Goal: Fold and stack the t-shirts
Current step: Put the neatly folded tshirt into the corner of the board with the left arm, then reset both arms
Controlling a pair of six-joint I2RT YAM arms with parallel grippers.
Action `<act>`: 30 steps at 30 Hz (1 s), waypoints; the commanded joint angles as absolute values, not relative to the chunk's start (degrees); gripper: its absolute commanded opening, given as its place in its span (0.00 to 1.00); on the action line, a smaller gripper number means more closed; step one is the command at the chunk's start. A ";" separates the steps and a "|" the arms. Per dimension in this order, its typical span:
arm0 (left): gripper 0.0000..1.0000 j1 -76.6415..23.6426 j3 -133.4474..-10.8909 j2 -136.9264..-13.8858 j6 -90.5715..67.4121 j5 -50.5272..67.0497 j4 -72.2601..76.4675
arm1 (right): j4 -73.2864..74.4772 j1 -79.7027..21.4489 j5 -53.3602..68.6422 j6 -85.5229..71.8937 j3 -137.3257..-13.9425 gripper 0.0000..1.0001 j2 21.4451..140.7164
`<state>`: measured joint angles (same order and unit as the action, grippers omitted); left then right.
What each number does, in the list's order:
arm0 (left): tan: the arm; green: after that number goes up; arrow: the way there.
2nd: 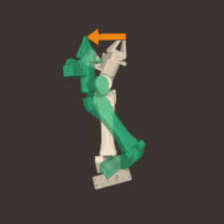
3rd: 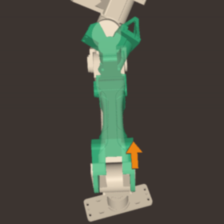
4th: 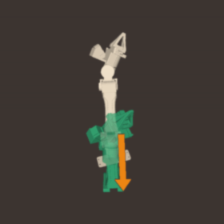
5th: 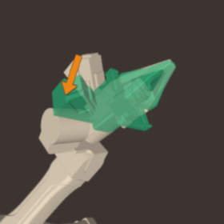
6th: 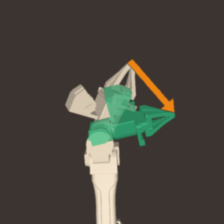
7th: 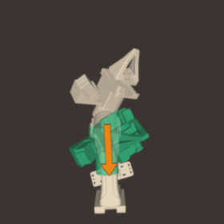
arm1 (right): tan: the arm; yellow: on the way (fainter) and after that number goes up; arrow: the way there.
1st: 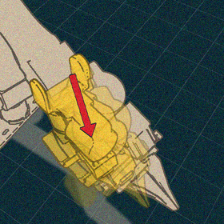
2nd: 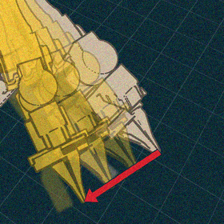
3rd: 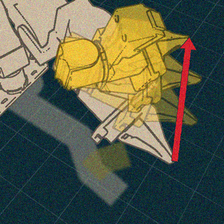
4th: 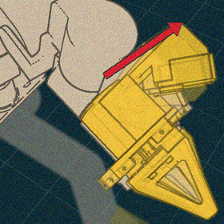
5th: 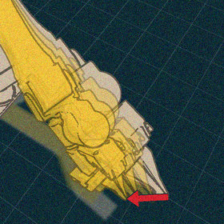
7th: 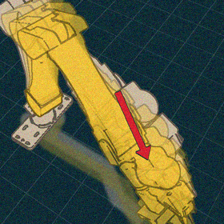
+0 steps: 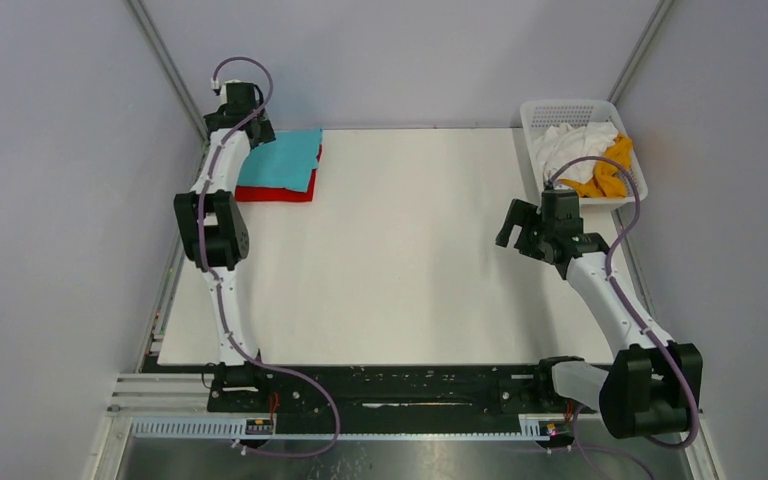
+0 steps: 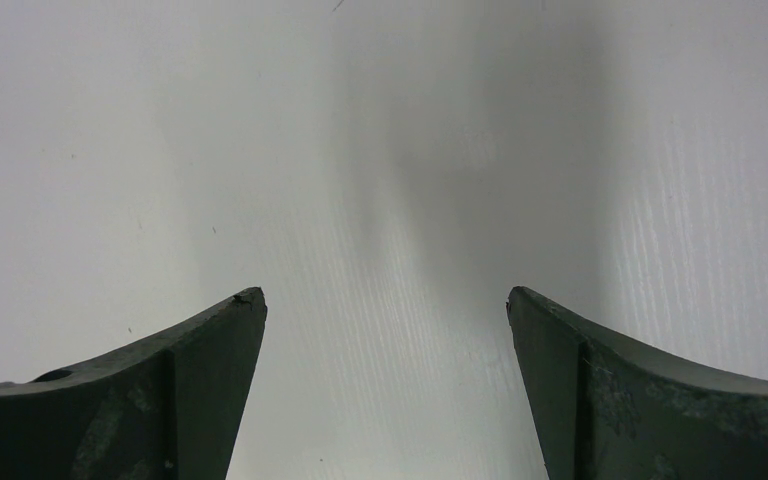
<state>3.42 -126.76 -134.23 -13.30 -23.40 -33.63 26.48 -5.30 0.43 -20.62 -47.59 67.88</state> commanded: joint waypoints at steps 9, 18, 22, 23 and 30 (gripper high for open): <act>0.99 -6.80 -82.36 -90.15 -29.56 -10.33 -24.72 | 26.09 -5.19 -3.17 -23.33 -41.93 0.99 54.81; 0.99 -20.28 -42.85 -58.77 -35.61 -13.37 -21.94 | 22.34 -5.19 -7.25 -25.65 -34.10 0.99 43.80; 0.99 -20.47 -39.02 -51.20 -36.87 -14.79 -22.73 | 18.12 -5.19 -8.93 -27.31 -30.60 1.00 40.31; 0.99 -20.48 -39.59 -50.67 -36.76 -14.64 -23.32 | 18.00 -5.19 -9.78 -27.39 -30.13 0.99 39.59; 0.99 -20.48 -40.20 -50.24 -36.32 -15.23 -24.57 | 17.89 -5.20 -11.66 -25.75 -29.06 0.99 38.28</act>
<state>-20.45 -38.65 -50.74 -35.70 -13.56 -26.13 21.21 -5.30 -8.56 -25.98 -28.88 38.72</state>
